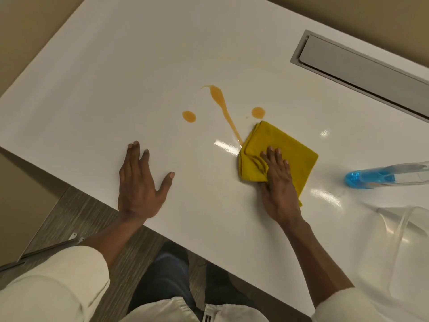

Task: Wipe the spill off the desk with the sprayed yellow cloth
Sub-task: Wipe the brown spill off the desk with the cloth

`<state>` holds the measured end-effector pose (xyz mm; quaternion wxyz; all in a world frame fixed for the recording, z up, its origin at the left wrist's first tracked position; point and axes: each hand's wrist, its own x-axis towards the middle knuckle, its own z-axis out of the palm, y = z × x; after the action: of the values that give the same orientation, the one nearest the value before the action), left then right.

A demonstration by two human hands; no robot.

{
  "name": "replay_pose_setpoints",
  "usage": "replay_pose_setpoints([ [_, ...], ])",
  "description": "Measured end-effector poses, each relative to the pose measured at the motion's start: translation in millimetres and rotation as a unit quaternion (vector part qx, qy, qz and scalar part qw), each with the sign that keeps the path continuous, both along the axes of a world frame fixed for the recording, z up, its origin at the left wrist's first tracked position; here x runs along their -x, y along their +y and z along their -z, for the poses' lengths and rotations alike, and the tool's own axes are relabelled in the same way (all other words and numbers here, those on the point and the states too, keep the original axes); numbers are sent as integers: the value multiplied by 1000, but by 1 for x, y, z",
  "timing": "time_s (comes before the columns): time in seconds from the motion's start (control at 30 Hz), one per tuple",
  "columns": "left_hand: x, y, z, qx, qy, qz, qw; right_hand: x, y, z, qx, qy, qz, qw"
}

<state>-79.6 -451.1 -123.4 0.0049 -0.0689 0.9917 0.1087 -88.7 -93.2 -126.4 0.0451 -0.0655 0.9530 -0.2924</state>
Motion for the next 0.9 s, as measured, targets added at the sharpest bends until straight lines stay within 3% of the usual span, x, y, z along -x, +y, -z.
replay_pose_setpoints([
  [0.1, 1, 0, 0, 2, -5, -3, 1000, 6, -1, 0, -10, -4, 17, 1000],
  [0.3, 1, 1, -1, -5, -7, -1, 1000, -35, 15, -9, -20, -8, -72, 997],
  [0.6, 1, 1, -1, 0, -7, -1, 1000, 52, 4, -2, -16, -23, 39, 999],
  [0.9, 1, -1, 1, -1, 0, -1, 1000, -6, -12, -5, -20, 7, -78, 997],
])
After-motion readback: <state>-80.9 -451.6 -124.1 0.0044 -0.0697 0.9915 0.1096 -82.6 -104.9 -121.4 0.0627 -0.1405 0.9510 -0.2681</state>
